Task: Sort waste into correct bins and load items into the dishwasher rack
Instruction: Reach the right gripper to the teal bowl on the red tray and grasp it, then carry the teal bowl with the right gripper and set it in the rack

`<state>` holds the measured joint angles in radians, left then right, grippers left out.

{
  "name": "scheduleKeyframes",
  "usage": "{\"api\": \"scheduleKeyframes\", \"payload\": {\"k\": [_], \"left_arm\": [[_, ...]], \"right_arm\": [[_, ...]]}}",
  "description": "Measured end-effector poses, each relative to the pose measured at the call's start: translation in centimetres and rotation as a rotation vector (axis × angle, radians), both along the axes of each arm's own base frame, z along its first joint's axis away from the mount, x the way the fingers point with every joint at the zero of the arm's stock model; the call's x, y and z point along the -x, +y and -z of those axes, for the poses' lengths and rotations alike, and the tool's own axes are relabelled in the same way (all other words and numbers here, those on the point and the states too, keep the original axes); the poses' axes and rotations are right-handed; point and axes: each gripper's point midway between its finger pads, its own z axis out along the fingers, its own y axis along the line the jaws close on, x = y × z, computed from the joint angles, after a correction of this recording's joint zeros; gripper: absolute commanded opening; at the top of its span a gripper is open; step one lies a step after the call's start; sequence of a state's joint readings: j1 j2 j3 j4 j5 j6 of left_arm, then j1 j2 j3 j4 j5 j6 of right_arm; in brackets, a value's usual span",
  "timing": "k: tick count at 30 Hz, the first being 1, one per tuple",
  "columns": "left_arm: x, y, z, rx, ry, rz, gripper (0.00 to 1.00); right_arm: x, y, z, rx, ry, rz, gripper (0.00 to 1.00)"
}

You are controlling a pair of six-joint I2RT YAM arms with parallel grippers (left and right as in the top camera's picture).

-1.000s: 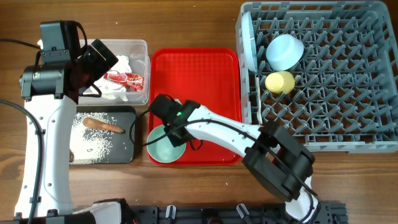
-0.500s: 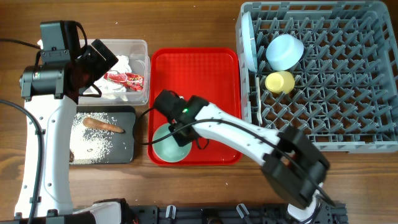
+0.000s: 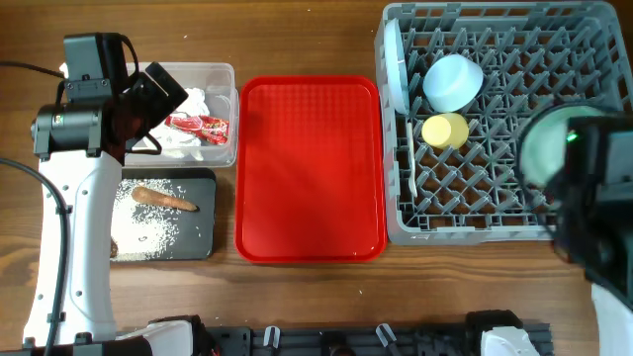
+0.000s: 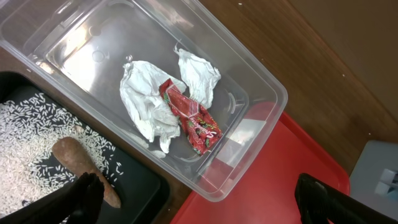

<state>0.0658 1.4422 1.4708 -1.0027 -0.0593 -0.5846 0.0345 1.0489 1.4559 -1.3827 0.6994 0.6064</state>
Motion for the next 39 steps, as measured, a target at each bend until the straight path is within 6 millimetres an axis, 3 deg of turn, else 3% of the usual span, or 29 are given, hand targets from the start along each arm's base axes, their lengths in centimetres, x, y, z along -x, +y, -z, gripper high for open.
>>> {"api": "scheduleKeyframes", "payload": {"k": [2, 4, 6, 8, 10, 14, 19, 25, 29, 36, 38, 39], "left_arm": [[0.0, 0.0, 0.0, 0.0, 0.0, 0.0, 1.0], [0.0, 0.0, 0.0, 0.0, 0.0, 0.0, 1.0], [0.0, 0.0, 0.0, 0.0, -0.001, 0.0, 1.0], [0.0, 0.0, 0.0, 0.0, -0.001, 0.0, 1.0], [0.0, 0.0, 0.0, 0.0, 0.0, 0.0, 1.0], [0.0, 0.0, 0.0, 0.0, 0.0, 0.0, 1.0], [0.0, 0.0, 0.0, 0.0, 0.0, 0.0, 1.0], [0.0, 0.0, 0.0, 0.0, 0.0, 0.0, 1.0], [0.0, 0.0, 0.0, 0.0, 0.0, 0.0, 1.0], [0.0, 0.0, 0.0, 0.0, 0.0, 0.0, 1.0], [0.0, 0.0, 0.0, 0.0, 0.0, 0.0, 1.0], [0.0, 0.0, 0.0, 0.0, 0.0, 0.0, 1.0]], "right_arm": [[0.8, -3.9, -0.9, 0.092, -0.015, 0.194, 0.04], [0.5, -7.2, -0.3, 0.159, 0.048, 0.348, 0.04], [-0.8, -9.5, 2.2, 0.186, 0.193, 0.407, 0.04], [-2.2, -11.2, 6.1, 0.187, 0.384, 0.422, 0.04], [-3.2, -11.9, 9.8, 0.17, 0.555, 0.402, 0.04], [-4.5, -12.0, 14.8, 0.117, 0.717, 0.362, 0.04], [-5.9, -12.5, 16.0, 0.131, 0.711, 0.358, 0.04], [-9.2, -10.0, 16.4, 0.154, 0.717, 0.183, 0.13], [-12.1, -4.9, 18.0, 0.138, 0.742, -0.013, 0.12], [-12.7, 0.3, 18.4, 0.164, 0.8, -0.176, 0.09], [-12.4, 1.2, 18.9, 0.121, 0.812, -0.203, 0.19], [-12.2, 1.7, 19.0, 0.084, 0.805, -0.217, 0.41]]}}
